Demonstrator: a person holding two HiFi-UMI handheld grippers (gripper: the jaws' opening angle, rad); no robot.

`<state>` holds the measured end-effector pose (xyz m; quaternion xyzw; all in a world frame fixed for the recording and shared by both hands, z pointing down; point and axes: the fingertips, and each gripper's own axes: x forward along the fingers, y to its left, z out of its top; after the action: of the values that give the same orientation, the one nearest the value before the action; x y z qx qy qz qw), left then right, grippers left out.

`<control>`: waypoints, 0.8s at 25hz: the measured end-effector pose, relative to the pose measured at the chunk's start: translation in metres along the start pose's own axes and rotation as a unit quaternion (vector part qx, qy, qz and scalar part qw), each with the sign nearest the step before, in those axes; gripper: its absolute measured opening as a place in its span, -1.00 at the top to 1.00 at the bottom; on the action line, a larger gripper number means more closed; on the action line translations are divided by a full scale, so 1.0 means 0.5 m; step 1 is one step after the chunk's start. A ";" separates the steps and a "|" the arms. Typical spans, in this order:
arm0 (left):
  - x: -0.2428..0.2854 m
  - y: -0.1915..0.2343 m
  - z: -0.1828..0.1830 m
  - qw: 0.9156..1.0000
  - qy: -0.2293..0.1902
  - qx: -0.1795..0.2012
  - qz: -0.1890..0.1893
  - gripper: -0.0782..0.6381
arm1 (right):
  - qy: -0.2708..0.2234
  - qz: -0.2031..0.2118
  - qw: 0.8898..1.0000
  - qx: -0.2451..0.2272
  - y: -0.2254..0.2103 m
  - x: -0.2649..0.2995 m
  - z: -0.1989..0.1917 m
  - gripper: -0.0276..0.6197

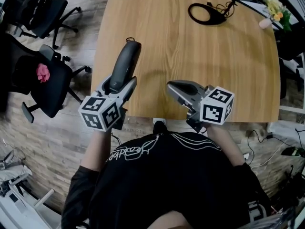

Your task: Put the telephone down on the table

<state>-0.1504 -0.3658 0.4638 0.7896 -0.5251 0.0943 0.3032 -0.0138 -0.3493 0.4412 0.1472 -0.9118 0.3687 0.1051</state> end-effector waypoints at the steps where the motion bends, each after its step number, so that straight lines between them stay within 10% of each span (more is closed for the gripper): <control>1: 0.013 0.003 0.001 1.000 0.002 0.001 0.002 -0.02 | 0.004 -0.002 1.000 0.001 -0.010 0.000 0.003 0.79; 20: 0.193 0.040 -0.085 0.995 0.087 0.050 0.019 -0.02 | 0.024 -0.026 0.999 0.035 -0.143 0.011 0.006 0.79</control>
<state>-0.1194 -0.4209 0.5505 0.7827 -0.5058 0.1948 0.3060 0.0055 -0.4013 0.4862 0.1656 -0.8914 0.4010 0.1313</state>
